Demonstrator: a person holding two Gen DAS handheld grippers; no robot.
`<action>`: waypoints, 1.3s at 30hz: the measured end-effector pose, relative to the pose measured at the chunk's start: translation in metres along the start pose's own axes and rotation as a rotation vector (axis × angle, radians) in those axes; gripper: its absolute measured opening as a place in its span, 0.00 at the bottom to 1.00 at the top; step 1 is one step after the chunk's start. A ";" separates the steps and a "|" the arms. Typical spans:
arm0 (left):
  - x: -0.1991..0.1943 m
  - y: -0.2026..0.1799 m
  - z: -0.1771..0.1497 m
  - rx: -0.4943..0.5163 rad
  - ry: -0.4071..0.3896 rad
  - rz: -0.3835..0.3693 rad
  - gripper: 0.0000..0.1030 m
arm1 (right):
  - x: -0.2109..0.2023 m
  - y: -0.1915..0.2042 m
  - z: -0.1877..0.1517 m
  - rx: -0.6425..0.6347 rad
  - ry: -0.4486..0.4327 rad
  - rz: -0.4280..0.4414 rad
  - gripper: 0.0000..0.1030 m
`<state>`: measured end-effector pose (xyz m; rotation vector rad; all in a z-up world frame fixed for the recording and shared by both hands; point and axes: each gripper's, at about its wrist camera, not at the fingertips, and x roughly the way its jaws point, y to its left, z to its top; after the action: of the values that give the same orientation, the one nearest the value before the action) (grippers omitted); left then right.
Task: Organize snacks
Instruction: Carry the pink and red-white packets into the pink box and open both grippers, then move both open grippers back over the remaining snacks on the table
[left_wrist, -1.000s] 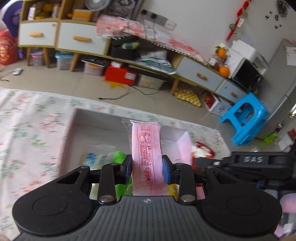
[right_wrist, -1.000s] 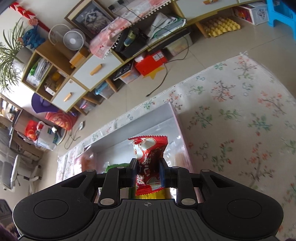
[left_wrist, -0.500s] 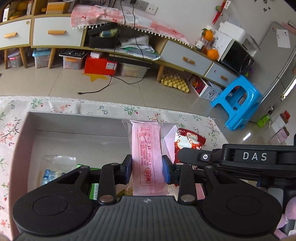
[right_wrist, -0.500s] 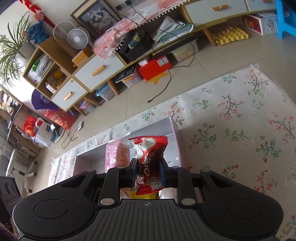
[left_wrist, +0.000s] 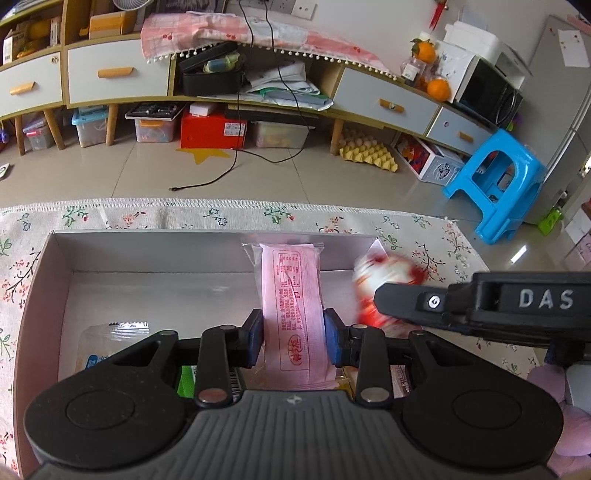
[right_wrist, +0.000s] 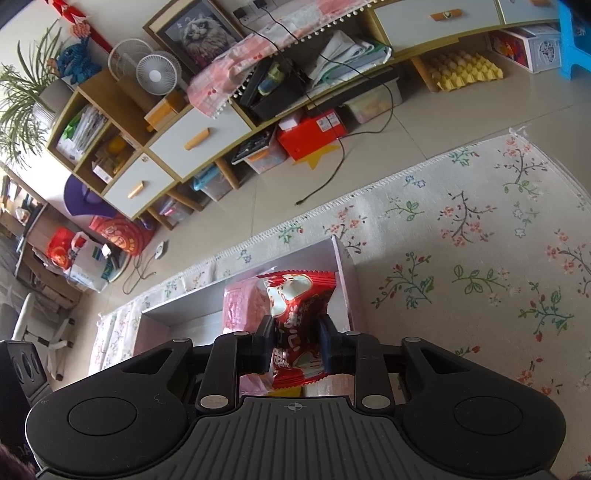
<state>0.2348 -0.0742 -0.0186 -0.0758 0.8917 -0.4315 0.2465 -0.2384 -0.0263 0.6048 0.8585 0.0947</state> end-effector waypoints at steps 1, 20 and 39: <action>-0.001 -0.001 0.000 -0.002 -0.004 0.004 0.36 | -0.002 -0.001 0.000 0.005 0.000 0.004 0.27; -0.068 -0.017 -0.011 -0.003 -0.045 0.065 0.73 | -0.073 0.030 -0.012 -0.076 -0.002 -0.050 0.54; -0.147 -0.003 -0.074 -0.025 -0.012 0.123 0.99 | -0.137 0.069 -0.091 -0.144 0.064 -0.082 0.81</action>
<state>0.0963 -0.0104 0.0440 -0.0460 0.8847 -0.3049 0.1006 -0.1819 0.0590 0.4330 0.9287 0.1015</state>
